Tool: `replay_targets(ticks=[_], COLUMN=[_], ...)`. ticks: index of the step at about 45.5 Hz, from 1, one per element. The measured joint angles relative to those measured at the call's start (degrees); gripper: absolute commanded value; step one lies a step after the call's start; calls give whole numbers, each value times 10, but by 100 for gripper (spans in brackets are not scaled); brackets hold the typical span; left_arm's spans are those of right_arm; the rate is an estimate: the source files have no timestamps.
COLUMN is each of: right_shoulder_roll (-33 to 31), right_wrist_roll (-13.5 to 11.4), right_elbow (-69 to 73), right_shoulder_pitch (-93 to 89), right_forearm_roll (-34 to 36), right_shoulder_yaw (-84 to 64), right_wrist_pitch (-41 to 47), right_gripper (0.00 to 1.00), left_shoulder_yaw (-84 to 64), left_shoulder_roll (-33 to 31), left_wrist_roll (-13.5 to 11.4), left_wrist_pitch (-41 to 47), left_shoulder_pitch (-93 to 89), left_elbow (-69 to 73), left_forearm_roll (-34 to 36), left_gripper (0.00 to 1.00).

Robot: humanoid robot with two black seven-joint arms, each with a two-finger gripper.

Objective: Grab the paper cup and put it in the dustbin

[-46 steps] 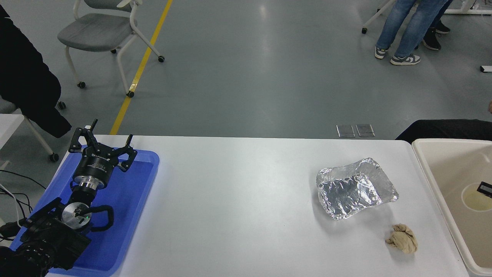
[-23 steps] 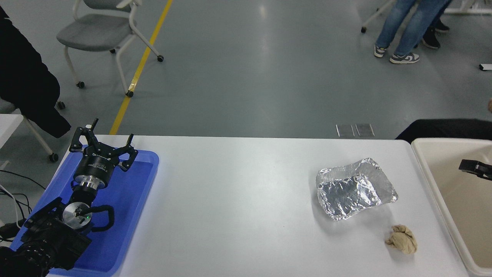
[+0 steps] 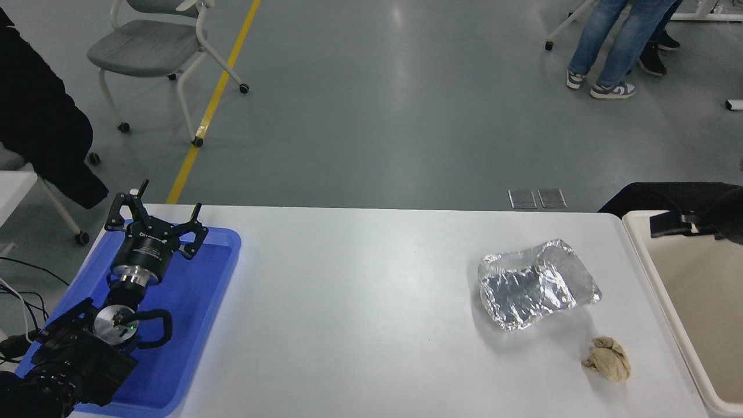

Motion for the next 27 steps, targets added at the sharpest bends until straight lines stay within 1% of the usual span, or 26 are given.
replay_targets(ticks=[6, 7, 9, 16, 27], right_shoulder_roll=[53, 74, 80, 142, 184], right_wrist_roll=[-1, -1, -1, -2, -1], right_elbow=[35, 44, 46, 65, 104], right_shoulder_pitch=[55, 71, 75, 109, 164], right_forearm_roll=[61, 86, 95, 165, 236], right_shoulder_yaw=[-27, -33, -35, -44, -45], right_wrist_pitch=[33, 43, 46, 84, 140], right_gripper=[100, 100, 100, 100, 100], left_shoulder_yaw=[0, 0, 0, 0, 0], left_shoulder_roll=[0, 1, 1, 1, 1], left_wrist_roll=[0, -1, -1, -1, -1], left_wrist_pitch=[0, 0, 0, 0, 0], left_shoulder_pitch=[0, 1, 1, 1, 2], left_elbow=[0, 0, 0, 1, 1], left_forearm_roll=[0, 0, 0, 0, 0], left_gripper=[100, 100, 100, 100, 100])
